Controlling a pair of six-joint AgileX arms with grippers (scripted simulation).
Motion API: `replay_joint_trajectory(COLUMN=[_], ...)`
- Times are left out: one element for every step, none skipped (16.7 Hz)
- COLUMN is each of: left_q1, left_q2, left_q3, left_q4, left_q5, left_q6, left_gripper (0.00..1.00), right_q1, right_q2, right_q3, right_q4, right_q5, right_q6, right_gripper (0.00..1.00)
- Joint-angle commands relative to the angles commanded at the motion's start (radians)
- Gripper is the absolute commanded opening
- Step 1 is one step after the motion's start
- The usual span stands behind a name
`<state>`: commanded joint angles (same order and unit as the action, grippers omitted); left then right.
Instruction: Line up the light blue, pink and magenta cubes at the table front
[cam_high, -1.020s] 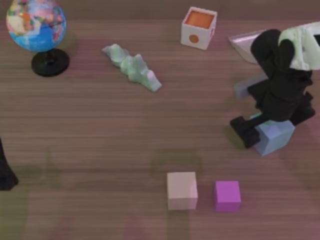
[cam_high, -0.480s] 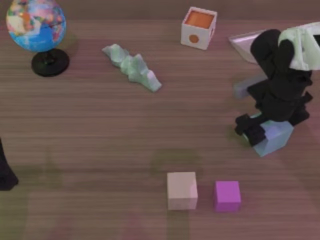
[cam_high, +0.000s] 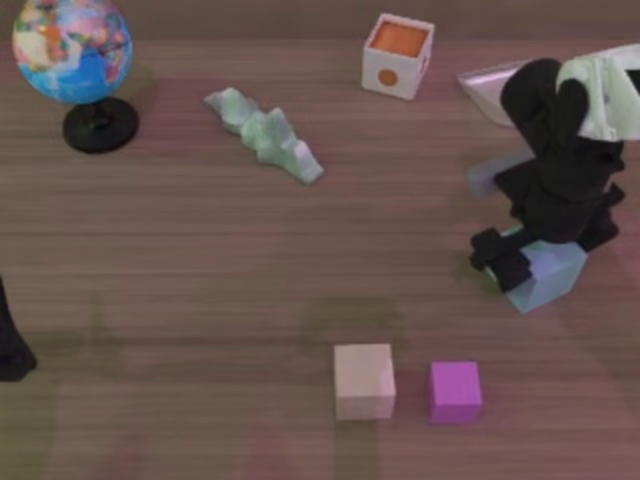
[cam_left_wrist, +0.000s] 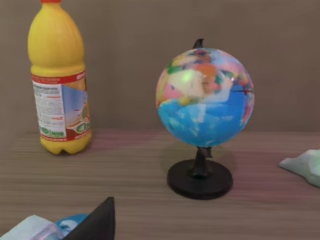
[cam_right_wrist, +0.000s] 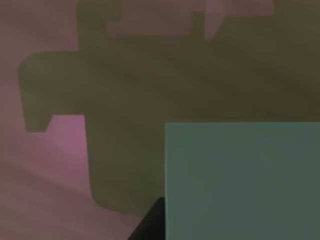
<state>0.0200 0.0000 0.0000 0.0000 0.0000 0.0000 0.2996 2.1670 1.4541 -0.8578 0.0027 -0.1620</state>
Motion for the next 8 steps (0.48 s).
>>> replay_joint_trajectory(left_q1=[0.000,0.000,0.000,0.000,0.000,0.000,0.000,0.000], left_q2=[0.000,0.000,0.000,0.000,0.000,0.000,0.000,0.000], left_q3=[0.000,0.000,0.000,0.000,0.000,0.000,0.000,0.000], left_q4=[0.000,0.000,0.000,0.000,0.000,0.000,0.000,0.000], left_q5=[0.000,0.000,0.000,0.000,0.000,0.000,0.000,0.000], left_q6=[0.000,0.000,0.000,0.000,0.000,0.000,0.000,0.000], left_gripper=[1.00,1.00,1.00,1.00,1.00,1.00,1.00,1.00], right_q1=[0.000,-0.002,-0.001,0.000,0.001,0.001,0.001,0.003], right_q2=[0.000,-0.013,-0.013,-0.017,-0.026,-0.037,-0.050,-0.063], right_q3=[0.000,0.003,0.006,0.018,0.035,0.056,0.079,0.102], right_q4=[0.000,-0.005,-0.008,-0.022,-0.046,-0.080,-0.121,-0.163], right_q5=[0.000,-0.002,-0.002,-0.002,-0.002,-0.002,-0.003,-0.003], right_q6=[0.000,0.002,0.002,0.001,0.001,0.002,0.002,0.001], right_gripper=[0.00,0.00,0.00,0.00,0.00,0.00,0.00,0.00])
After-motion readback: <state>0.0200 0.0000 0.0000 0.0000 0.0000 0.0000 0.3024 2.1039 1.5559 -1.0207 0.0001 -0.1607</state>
